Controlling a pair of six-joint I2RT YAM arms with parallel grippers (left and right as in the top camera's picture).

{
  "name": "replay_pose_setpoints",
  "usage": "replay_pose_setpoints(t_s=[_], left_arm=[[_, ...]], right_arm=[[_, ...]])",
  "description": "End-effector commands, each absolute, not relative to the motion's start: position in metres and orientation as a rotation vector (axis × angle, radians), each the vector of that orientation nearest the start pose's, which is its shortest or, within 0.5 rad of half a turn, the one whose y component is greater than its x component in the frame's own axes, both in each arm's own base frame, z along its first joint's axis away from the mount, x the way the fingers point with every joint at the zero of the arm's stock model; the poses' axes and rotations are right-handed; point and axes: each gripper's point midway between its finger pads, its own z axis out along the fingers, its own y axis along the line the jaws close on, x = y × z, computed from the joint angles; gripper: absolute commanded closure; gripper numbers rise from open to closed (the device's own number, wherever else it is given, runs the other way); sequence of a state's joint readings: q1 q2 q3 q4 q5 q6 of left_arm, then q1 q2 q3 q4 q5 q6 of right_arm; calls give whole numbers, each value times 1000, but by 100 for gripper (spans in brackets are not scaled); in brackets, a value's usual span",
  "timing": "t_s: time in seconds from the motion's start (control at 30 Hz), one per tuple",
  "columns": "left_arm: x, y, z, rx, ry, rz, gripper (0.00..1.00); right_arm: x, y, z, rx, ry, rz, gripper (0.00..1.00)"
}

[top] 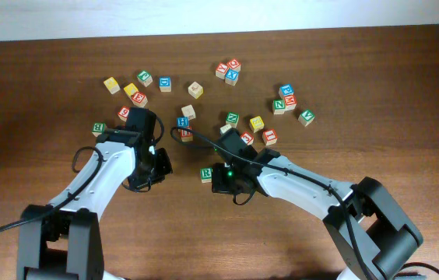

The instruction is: Spell out RSS

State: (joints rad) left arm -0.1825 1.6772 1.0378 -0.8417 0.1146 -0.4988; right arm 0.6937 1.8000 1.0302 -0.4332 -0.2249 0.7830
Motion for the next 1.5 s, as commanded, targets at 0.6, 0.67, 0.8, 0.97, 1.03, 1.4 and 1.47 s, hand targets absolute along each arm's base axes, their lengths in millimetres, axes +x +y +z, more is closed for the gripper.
replay_pose_setpoints(t_s=[0.6,0.67,0.8,0.97,1.03,1.4,1.47], left_arm=[[293,-112,35,-377,3032,-282,100],[298,-116,34,-368,3018,-292,100],[304,-126,24,-354,3016,-334,100],[310,-154,7,-323,3035,-529,100],[308,-158,-1,-322,3055,-557,100],[306,-173,-17,-261,3074,-559,100],[308,-173,-17,-252,3067,-561,100]], right_arm=[[289,182,71,246,3006,343,96],[298,174,67,269,2998,345,96],[302,176,55,256,3010,335,96],[304,178,32,297,3050,308,96],[304,182,22,297,3067,320,96],[300,228,11,156,3071,509,96],[299,236,12,125,3059,521,96]])
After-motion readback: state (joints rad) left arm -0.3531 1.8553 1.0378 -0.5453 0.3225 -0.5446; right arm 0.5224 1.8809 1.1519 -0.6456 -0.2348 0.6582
